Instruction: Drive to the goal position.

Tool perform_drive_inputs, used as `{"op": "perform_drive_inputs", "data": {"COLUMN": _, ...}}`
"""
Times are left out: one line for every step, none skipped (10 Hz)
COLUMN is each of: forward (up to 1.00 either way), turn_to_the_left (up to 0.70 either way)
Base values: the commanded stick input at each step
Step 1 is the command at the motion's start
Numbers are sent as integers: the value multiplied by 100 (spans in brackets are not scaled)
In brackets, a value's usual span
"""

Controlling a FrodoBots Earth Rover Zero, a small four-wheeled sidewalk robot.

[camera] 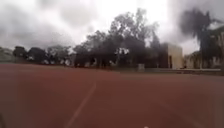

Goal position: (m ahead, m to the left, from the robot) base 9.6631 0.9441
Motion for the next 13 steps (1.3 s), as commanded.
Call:
{"op": "perform_drive_inputs", "data": {"forward": 67, "turn_to_the_left": 34}}
{"op": "perform_drive_inputs", "data": {"forward": 67, "turn_to_the_left": 34}}
{"op": "perform_drive_inputs", "data": {"forward": 67, "turn_to_the_left": 34}}
{"op": "perform_drive_inputs", "data": {"forward": 67, "turn_to_the_left": 0}}
{"op": "perform_drive_inputs", "data": {"forward": 67, "turn_to_the_left": 0}}
{"op": "perform_drive_inputs", "data": {"forward": 67, "turn_to_the_left": 0}}
{"op": "perform_drive_inputs", "data": {"forward": 67, "turn_to_the_left": 0}}
{"op": "perform_drive_inputs", "data": {"forward": 67, "turn_to_the_left": 0}}
{"op": "perform_drive_inputs", "data": {"forward": 67, "turn_to_the_left": 0}}
{"op": "perform_drive_inputs", "data": {"forward": 67, "turn_to_the_left": 0}}
{"op": "perform_drive_inputs", "data": {"forward": 67, "turn_to_the_left": 0}}
{"op": "perform_drive_inputs", "data": {"forward": 67, "turn_to_the_left": 0}}
{"op": "perform_drive_inputs", "data": {"forward": 67, "turn_to_the_left": 0}}
